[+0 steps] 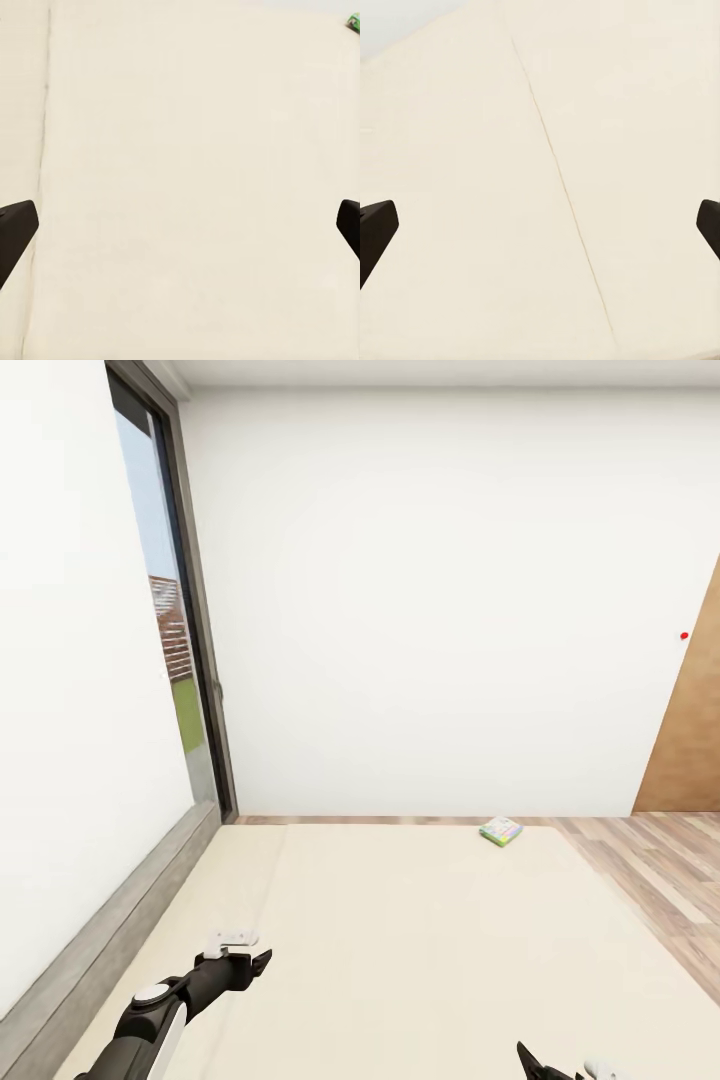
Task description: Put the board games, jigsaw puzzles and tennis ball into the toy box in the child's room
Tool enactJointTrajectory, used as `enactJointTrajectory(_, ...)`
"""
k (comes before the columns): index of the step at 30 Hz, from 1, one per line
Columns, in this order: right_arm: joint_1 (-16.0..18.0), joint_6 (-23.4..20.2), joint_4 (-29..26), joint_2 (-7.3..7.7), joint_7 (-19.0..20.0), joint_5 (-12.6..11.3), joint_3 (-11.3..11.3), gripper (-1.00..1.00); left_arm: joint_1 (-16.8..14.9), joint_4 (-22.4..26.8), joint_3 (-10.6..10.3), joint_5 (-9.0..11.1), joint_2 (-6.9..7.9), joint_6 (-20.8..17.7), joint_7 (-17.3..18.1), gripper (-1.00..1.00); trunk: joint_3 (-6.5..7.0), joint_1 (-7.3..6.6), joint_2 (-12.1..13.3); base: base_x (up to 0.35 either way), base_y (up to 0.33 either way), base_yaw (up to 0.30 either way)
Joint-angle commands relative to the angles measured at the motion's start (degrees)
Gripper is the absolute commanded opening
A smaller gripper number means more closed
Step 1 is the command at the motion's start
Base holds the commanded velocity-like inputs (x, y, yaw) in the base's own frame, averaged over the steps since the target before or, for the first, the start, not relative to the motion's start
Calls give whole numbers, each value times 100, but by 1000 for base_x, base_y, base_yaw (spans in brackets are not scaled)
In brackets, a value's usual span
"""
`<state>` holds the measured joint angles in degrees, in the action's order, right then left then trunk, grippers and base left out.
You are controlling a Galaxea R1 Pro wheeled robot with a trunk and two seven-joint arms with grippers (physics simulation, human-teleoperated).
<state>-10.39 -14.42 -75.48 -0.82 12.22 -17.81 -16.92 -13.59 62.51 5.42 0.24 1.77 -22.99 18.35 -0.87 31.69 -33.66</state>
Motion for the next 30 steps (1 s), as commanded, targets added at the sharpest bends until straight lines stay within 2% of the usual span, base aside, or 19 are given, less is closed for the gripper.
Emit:
enactJointTrajectory(1,2,-43,-10,-6,26,-47,-18,100,-3,7,11,2,-1,-38,32,100,-9,3,-9,0,54,0)
enactJointTrajectory(10,2,-43,-10,-6,26,-47,-20,100,-3,7,11,2,4,-39,35,100,-9,3,-9,0,172,0)
enactJointTrajectory(30,2,-43,-10,-6,26,-47,-18,100,-3,7,11,2,5,-39,37,100,-9,3,-9,0,85,0)
